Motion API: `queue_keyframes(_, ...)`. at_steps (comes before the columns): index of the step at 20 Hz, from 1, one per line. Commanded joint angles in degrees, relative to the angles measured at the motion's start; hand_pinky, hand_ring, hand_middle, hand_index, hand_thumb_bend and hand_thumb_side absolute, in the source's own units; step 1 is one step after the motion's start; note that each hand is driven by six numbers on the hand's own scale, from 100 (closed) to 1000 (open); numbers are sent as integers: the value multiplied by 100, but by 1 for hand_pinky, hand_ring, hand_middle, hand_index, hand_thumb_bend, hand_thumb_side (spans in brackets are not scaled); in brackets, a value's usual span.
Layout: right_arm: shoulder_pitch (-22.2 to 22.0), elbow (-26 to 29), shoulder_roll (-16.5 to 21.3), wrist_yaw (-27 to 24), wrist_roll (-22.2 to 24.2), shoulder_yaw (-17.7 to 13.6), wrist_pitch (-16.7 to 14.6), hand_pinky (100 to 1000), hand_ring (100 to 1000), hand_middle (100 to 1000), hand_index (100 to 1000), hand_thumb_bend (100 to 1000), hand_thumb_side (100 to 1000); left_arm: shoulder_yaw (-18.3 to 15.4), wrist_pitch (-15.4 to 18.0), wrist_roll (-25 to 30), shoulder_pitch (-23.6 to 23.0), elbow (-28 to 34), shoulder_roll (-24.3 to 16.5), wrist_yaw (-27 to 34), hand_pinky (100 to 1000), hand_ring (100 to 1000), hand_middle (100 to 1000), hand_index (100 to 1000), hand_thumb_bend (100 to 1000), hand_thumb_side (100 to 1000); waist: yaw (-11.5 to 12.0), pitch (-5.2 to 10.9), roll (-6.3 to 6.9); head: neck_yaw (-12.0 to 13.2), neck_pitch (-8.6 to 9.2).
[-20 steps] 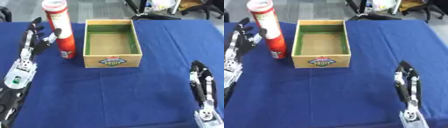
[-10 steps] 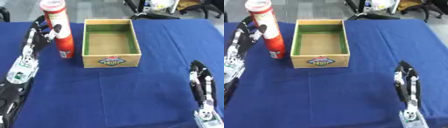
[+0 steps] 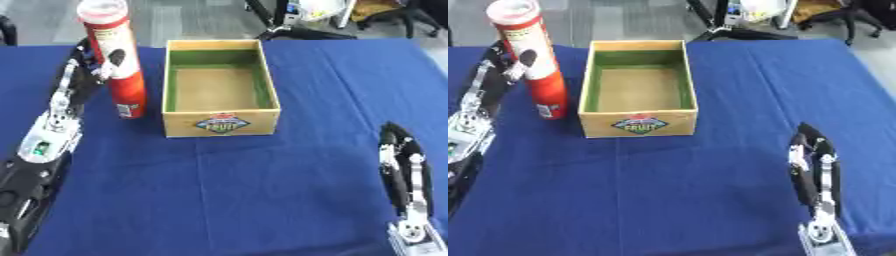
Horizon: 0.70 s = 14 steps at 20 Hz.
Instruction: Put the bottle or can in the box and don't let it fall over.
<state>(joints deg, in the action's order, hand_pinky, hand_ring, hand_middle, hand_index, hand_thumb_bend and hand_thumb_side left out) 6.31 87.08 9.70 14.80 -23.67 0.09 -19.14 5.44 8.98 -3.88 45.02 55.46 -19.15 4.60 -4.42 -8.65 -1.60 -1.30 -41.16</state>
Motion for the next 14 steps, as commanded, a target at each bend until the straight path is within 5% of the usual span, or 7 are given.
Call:
queue_keyframes(1,59,55,30,-33,18,4,-5,761,821,775,849,100,819,2,26,42,195,-23,-80,-26,847,894,934,971,697,580,-20,56,-7,7,66)
queue_keyframes(14,82,50,18,-53,38,16,-16,761,821,775,848,100,825,60,-60,355,385,-271,-73,-359,843,895,932,970,676,601,-81,49,-7,22,67)
